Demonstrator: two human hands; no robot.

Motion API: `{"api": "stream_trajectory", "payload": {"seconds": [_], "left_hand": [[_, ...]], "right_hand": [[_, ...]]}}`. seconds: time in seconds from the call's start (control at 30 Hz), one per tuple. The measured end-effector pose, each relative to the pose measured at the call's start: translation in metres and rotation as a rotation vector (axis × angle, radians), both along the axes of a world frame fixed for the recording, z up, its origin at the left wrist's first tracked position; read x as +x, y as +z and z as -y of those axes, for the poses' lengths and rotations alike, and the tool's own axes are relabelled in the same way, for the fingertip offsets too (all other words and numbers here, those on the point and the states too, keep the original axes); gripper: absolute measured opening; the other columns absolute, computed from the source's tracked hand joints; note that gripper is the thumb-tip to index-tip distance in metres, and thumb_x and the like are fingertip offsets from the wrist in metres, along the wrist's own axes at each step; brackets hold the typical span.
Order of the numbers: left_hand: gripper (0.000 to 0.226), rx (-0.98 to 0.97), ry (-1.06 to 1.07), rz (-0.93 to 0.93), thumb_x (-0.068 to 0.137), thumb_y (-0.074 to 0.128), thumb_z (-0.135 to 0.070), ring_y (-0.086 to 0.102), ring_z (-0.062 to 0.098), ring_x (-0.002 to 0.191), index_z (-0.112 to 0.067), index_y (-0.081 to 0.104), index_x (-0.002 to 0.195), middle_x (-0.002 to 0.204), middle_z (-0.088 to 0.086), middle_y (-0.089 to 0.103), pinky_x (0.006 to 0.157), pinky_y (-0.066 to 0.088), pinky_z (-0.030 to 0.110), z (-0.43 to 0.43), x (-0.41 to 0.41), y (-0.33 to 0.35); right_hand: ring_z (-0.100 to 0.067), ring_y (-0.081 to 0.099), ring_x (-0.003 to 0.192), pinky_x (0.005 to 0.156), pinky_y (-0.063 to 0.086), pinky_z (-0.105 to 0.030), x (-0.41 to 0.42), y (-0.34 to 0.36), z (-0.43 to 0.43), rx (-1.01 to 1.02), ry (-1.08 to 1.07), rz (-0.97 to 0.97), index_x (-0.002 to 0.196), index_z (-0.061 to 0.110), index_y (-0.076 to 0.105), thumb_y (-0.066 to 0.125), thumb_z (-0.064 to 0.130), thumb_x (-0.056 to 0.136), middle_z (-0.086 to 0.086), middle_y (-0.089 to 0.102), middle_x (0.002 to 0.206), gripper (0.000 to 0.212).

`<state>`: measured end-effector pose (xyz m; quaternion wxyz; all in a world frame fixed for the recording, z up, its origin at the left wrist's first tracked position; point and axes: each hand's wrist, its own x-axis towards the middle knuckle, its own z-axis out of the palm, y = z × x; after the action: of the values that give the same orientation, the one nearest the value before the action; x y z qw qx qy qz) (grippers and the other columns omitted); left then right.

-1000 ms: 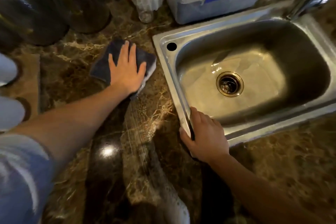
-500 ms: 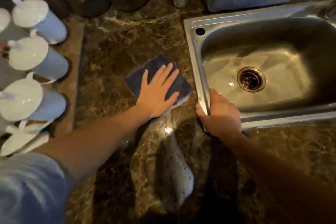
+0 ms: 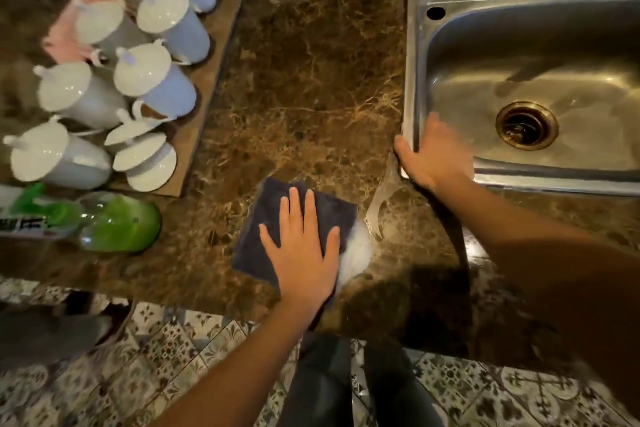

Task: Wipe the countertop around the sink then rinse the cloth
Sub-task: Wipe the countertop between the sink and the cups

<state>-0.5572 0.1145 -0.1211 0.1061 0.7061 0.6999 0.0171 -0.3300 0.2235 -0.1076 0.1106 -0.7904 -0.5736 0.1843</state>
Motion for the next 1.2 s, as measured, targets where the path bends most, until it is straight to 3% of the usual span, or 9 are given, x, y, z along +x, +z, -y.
{"api": "stream_trajectory", "payload": {"seconds": [0.07,0.13,0.3,0.53,0.67,0.8,0.93,1.07,1.2], "left_hand": [[0.066,0.012,0.091,0.046,0.096,0.021,-0.054,0.016,0.023,0.147,-0.02,0.019,0.153,0.16,0.005,0.017,0.112,0.015,0.062,0.016,0.013,-0.001],[0.063,0.028,0.132,0.078,0.096,0.021,-0.052,0.014,0.022,0.148,-0.021,0.022,0.151,0.16,0.006,0.018,0.112,0.013,0.062,0.027,0.019,-0.003],[0.054,0.069,0.212,0.189,0.093,0.027,-0.051,0.009,0.018,0.148,-0.024,0.042,0.137,0.16,0.003,0.019,0.114,0.003,0.057,0.023,0.027,0.0],[0.044,0.094,-0.207,0.141,0.094,0.037,-0.038,0.033,0.02,0.136,-0.024,0.05,0.134,0.144,-0.002,0.044,0.114,0.014,0.056,-0.008,0.014,0.018],[0.027,0.089,-0.241,0.184,0.093,0.039,-0.033,0.045,0.021,0.117,-0.03,0.057,0.113,0.119,-0.004,0.051,0.11,0.02,0.048,-0.028,0.019,0.021],[0.014,0.159,-0.224,0.476,0.095,0.042,-0.024,0.048,0.015,0.11,-0.026,0.051,0.105,0.112,-0.007,0.052,0.101,0.034,0.052,-0.018,0.008,0.018],[0.019,0.248,-0.163,0.77,0.096,0.039,-0.022,0.049,0.016,0.111,-0.03,0.045,0.111,0.113,-0.013,0.048,0.099,0.039,0.035,-0.007,0.0,0.027],[0.019,0.251,-0.223,0.841,0.095,0.038,-0.02,0.052,0.028,0.108,-0.029,0.045,0.111,0.112,-0.008,0.049,0.098,0.038,0.035,0.0,0.007,0.036],[0.016,0.196,-0.287,0.826,0.096,0.038,-0.02,0.051,0.018,0.108,-0.022,0.048,0.109,0.113,-0.009,0.049,0.095,0.04,0.034,0.002,0.029,0.037]], "right_hand": [[-0.038,0.052,0.117,0.093,0.044,-0.048,0.016,0.005,0.009,-0.053,0.112,-0.042,0.138,0.008,0.034,0.04,0.062,0.09,-0.018,0.052,0.131,0.072],[-0.035,0.055,0.114,0.09,0.043,-0.046,0.04,0.002,0.032,-0.047,0.238,0.116,0.142,0.014,0.03,0.033,0.064,0.091,-0.015,0.055,0.13,0.071],[-0.033,0.059,0.094,0.082,0.039,-0.041,0.057,-0.005,0.051,0.041,0.193,0.235,0.119,0.017,0.052,0.032,0.048,0.095,-0.014,0.066,0.102,0.044],[-0.029,0.058,0.094,0.076,0.037,-0.036,0.057,-0.009,0.046,0.057,0.157,0.196,0.117,0.019,0.055,0.036,0.044,0.095,-0.008,0.065,0.104,0.038],[-0.028,0.058,0.091,0.074,0.036,-0.036,0.056,-0.01,0.044,0.062,0.165,0.195,0.113,0.019,0.054,0.035,0.044,0.094,-0.007,0.065,0.1,0.037],[-0.028,0.058,0.091,0.072,0.032,-0.035,0.056,-0.009,0.045,0.085,0.165,0.193,0.112,0.018,0.055,0.036,0.043,0.095,-0.007,0.065,0.101,0.036],[-0.029,0.058,0.092,0.073,0.031,-0.034,0.056,-0.01,0.046,0.117,0.165,0.18,0.114,0.017,0.056,0.038,0.042,0.095,-0.008,0.065,0.101,0.036],[-0.03,0.058,0.089,0.074,0.034,-0.036,0.055,-0.01,0.045,0.145,0.16,0.179,0.113,0.016,0.057,0.038,0.042,0.096,-0.01,0.066,0.099,0.037],[-0.033,0.058,0.086,0.074,0.035,-0.037,0.056,-0.012,0.045,0.144,0.151,0.198,0.111,0.014,0.056,0.037,0.043,0.095,-0.013,0.066,0.094,0.038]]}}
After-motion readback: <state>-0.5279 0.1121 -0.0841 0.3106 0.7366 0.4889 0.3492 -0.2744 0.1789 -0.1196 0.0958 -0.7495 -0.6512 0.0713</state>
